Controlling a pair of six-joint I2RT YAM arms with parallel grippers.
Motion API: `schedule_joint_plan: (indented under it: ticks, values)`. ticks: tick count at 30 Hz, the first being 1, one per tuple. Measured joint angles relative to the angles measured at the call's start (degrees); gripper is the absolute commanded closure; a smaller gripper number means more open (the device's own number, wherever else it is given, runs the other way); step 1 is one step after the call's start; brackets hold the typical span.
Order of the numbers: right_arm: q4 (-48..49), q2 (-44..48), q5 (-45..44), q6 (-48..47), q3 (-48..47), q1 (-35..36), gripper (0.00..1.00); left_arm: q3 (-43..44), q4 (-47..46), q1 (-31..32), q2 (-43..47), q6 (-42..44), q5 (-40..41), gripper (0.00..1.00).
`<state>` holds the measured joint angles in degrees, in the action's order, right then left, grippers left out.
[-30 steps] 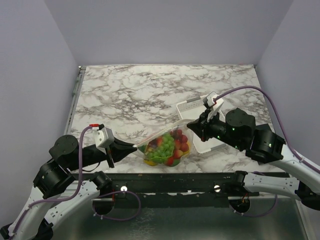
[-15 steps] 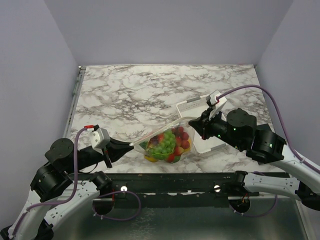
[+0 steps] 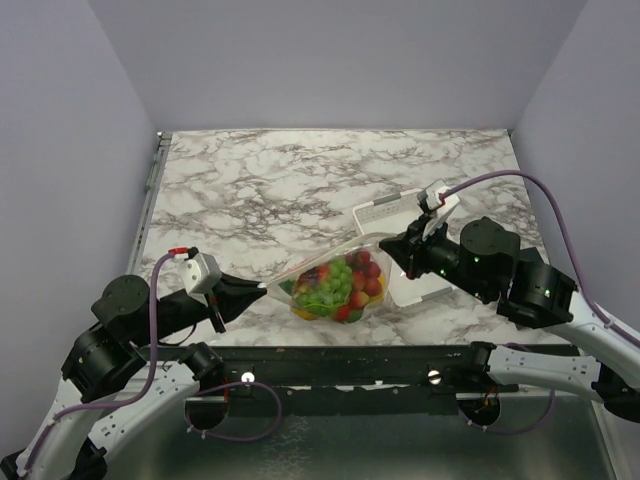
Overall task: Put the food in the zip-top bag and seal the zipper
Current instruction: Zip the zipper food storage bag at the center of the board.
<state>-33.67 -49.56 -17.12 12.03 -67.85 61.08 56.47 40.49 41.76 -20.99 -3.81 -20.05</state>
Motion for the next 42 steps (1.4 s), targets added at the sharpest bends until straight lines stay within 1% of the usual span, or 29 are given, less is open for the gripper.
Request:
schedule_joint_plan:
  ticks: [7, 10, 14, 25, 36, 42]
  values:
    - [0.87, 1.77, 0.48, -2.47, 0.55, -0.57, 0.99, 0.15, -0.07, 0.00, -0.07, 0.07, 1.66, 0.51]
    - [0.87, 2.05, 0.87, -3.72, 0.55, -0.72, 0.99, 0.17, -0.07, 0.00, -0.09, 0.07, 3.13, 0.41]
    - [1.05, 2.08, 1.42, -5.09, 0.55, -1.05, 0.99, 0.42, -0.09, 0.00, -0.24, 0.15, 4.96, 0.32]
    - [1.42, 1.68, 5.46, -7.04, 0.55, -1.03, 0.99, 0.46, -1.36, 0.00, -1.22, -0.04, 5.62, 0.19]
    - [2.29, -1.27, 12.41, -8.90, 0.46, -1.07, 0.99, 0.48, -8.61, 0.00, -4.72, -1.68, 2.29, 0.09]
    - [2.27, -3.32, 16.87, -9.46, -1.29, -1.07, 0.99, 0.48, -12.24, 0.00, -9.29, -1.79, 0.00, 0.07]
